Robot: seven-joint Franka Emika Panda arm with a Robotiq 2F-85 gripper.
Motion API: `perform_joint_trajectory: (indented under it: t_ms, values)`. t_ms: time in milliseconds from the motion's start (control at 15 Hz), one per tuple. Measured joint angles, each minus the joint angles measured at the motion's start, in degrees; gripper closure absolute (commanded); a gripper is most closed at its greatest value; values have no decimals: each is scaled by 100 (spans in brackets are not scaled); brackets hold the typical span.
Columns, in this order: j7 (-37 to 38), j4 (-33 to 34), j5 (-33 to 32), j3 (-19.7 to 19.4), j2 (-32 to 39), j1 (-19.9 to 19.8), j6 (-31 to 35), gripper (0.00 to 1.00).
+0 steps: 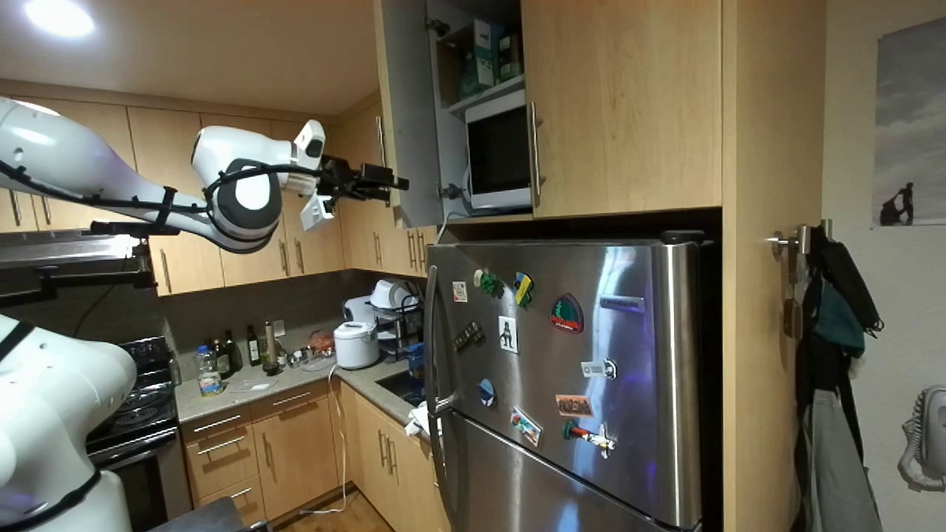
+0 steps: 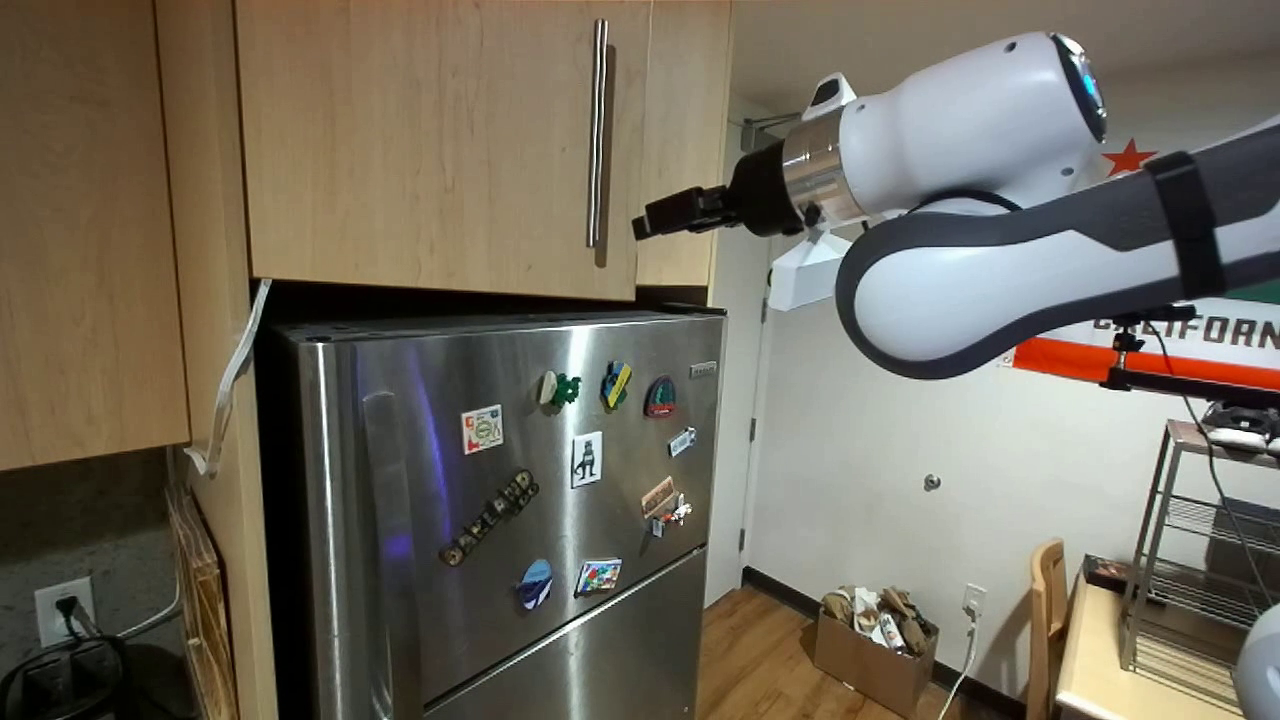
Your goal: Close the top left cupboard drawer above the refrigerator
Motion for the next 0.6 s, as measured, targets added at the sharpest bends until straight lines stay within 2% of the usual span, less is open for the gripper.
perform_joint_trajectory:
  t_ms: [600]
  values:
    - [0,0,0,-40,22,46,0,0]
